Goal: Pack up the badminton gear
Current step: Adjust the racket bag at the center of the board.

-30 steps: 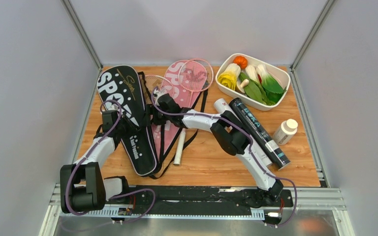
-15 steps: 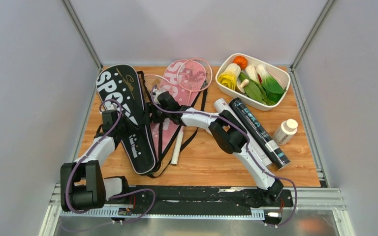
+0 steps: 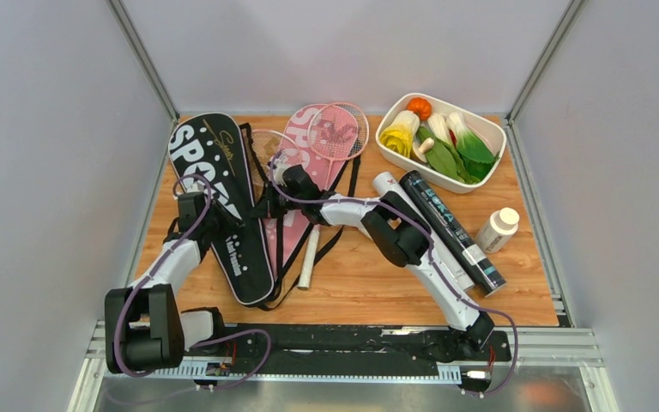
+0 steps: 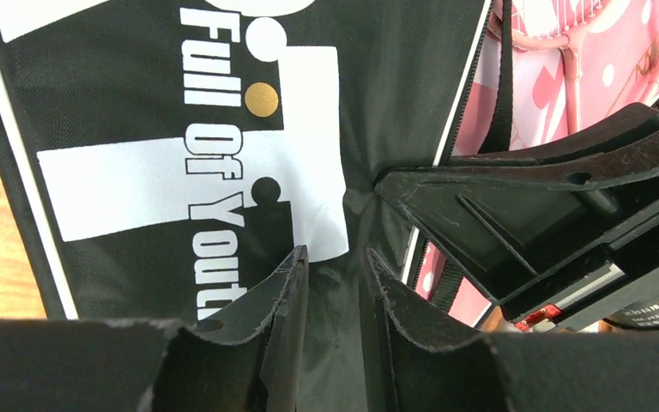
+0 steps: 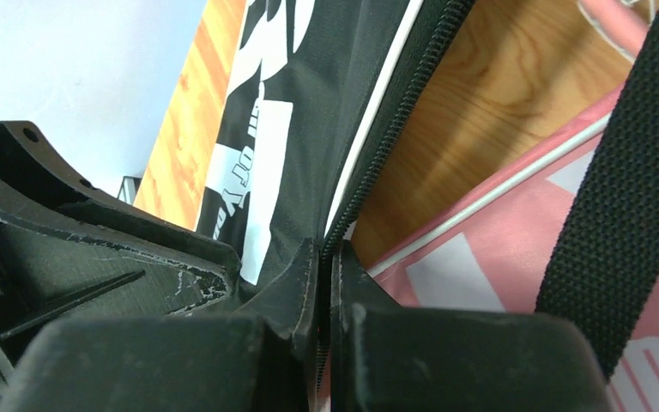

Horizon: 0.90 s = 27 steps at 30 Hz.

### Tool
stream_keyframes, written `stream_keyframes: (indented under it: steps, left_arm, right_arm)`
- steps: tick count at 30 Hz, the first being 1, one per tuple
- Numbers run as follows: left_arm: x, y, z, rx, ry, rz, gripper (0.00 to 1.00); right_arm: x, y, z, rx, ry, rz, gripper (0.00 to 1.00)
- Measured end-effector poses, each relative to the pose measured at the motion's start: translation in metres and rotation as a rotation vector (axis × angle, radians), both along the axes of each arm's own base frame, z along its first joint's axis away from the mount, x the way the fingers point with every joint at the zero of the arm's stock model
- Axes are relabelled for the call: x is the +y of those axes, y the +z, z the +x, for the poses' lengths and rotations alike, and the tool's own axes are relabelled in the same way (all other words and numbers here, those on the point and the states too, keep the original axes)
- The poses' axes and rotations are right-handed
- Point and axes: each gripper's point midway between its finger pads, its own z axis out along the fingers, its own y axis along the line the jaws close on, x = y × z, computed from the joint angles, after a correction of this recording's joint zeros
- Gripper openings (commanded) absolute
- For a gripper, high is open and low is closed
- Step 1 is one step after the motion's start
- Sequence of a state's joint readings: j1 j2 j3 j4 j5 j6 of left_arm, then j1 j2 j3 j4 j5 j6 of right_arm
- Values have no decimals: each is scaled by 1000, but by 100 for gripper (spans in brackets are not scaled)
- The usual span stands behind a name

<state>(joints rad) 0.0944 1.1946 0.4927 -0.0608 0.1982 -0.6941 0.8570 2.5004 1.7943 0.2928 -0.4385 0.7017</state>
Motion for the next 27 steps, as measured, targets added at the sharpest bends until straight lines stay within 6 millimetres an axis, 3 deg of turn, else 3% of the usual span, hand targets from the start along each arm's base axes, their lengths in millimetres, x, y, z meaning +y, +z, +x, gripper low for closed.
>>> stream_keyframes:
  steps: [4, 6, 7, 12, 14, 16, 19, 23, 27]
  left_arm:
    - [3, 15, -4, 9, 2, 22, 37]
    - [7, 36, -1, -24, 7, 48, 39]
    - [10, 52, 4, -58, 13, 68, 44]
    - [30, 147, 22, -307, 92, 163, 44]
    - [37, 169, 23, -360, 131, 190, 44]
    - [45, 179, 25, -368, 166, 211, 44]
    - [54, 178, 28, -319, 204, 237, 44]
    - [62, 178, 29, -270, 233, 252, 45]
    - [64, 197, 32, -278, 256, 229, 48]
  right_arm:
    - [-2, 18, -5, -4, 17, 11, 0]
    - [-3, 32, -6, -13, 21, 12, 0]
    - [-4, 40, -8, -20, 24, 8, 0]
    - [-16, 83, -13, -74, 25, -26, 0]
    - [-21, 94, -15, -104, 20, -68, 0]
    - [-28, 106, -17, -146, 16, -122, 0]
    - [-40, 118, -21, -248, 15, -224, 0]
    - [-66, 137, -40, -422, 27, -407, 0]
    - [-104, 166, -64, -617, 37, -545, 0]
